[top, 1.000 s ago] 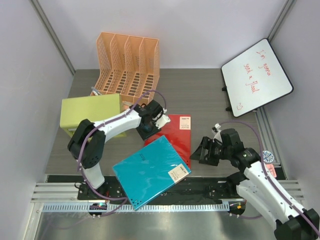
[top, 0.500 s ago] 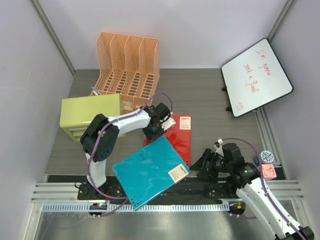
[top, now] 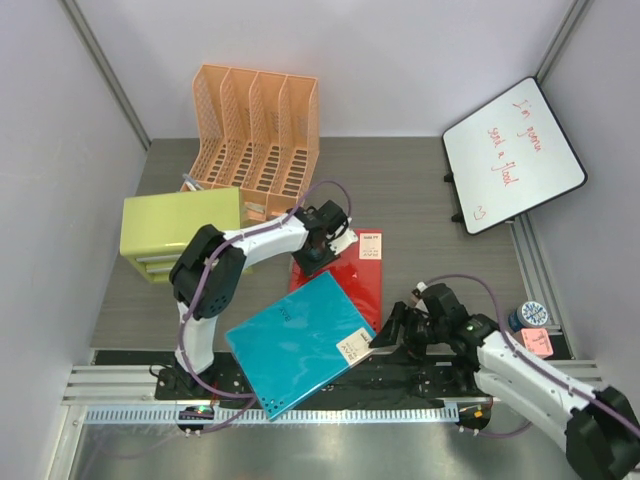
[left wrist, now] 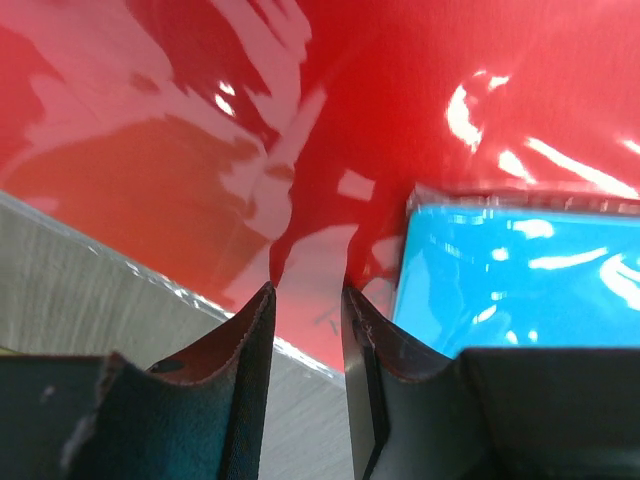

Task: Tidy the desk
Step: Pick up the folder from the corner of the board.

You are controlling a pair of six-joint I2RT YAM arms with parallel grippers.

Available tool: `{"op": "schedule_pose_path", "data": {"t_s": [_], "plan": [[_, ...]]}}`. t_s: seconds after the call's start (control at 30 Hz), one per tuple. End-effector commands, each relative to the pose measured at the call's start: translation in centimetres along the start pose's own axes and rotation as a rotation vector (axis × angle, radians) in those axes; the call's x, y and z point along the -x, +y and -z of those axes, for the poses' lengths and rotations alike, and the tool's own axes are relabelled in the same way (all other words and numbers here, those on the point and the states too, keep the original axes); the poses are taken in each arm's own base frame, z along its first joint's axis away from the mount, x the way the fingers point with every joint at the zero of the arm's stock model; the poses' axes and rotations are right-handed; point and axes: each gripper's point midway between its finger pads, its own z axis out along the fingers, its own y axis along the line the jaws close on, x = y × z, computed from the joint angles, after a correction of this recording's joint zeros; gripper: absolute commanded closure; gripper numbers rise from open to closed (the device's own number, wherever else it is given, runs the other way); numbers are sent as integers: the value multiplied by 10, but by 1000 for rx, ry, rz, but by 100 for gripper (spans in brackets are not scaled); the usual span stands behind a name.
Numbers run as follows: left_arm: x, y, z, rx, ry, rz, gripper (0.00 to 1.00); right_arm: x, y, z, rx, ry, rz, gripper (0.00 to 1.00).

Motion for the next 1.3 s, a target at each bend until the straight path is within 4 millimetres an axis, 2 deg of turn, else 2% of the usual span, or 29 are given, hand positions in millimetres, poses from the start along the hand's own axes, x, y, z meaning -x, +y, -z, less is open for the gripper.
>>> {"op": "schedule_pose_path", "data": {"t_s": [0.0,0.13,0.2,0.27,0.3,0.33,0.4,0.53,0.63,0.67,0.7,0.77,0.83,0.87,0.9,0.97,1.0,1.03,1.07,1.13,1.17,1.2,1.27], "plan": [[37,-1,-14,-4,-80,14,67,-3,3,-16,-37,35,54,25],[44,-3,-18,-14,-82,9,67,9,24,-23,35,-16,59,25],[43,-4,-17,-19,-81,6,67,16,25,-25,35,-55,57,26],[43,-4,-17,-19,-81,-3,67,20,29,-24,58,-94,38,29],[41,-4,-18,-19,-77,-2,67,21,23,-25,56,-109,18,32],[42,-4,-18,-18,-78,-5,67,28,31,-22,103,-162,27,37],[41,-4,-19,-18,-76,-3,67,38,31,-18,130,-244,-7,46],[41,-4,-18,-19,-78,3,67,52,30,-13,150,-343,-35,50],[42,-4,-16,-17,-81,1,67,57,32,-15,196,-370,-50,50],[41,-4,-15,-16,-79,1,67,56,21,-21,180,-361,-67,50],[42,-4,-15,-16,-81,1,67,59,28,-20,208,-371,-54,51],[41,-4,-15,-15,-77,-2,67,61,24,-25,180,-369,-53,50],[41,-3,-14,-14,-79,-2,68,64,32,-25,204,-377,-32,50],[41,-3,-14,-12,-75,-5,68,64,28,-29,179,-371,-39,50],[40,-3,-13,-13,-74,-6,68,66,35,-29,210,-375,-25,50],[43,-2,-11,-10,-82,-7,68,64,32,-33,206,-358,-34,45],[43,-1,-10,-10,-82,-6,68,63,30,-37,199,-341,-36,36],[45,-2,-9,-9,-85,-9,68,63,31,-38,197,-336,-36,33],[45,-2,-10,-10,-85,-6,68,62,30,-40,195,-329,-34,32],[46,-2,-10,-13,-86,-3,68,62,31,-43,194,-321,-33,42],[45,-2,-10,-14,-83,0,68,63,31,-44,192,-325,-36,52],[45,-2,-10,-13,-85,0,69,63,32,-43,195,-330,-33,67],[43,-1,-10,-9,-81,-3,68,67,37,-40,203,-356,-12,82]]}}
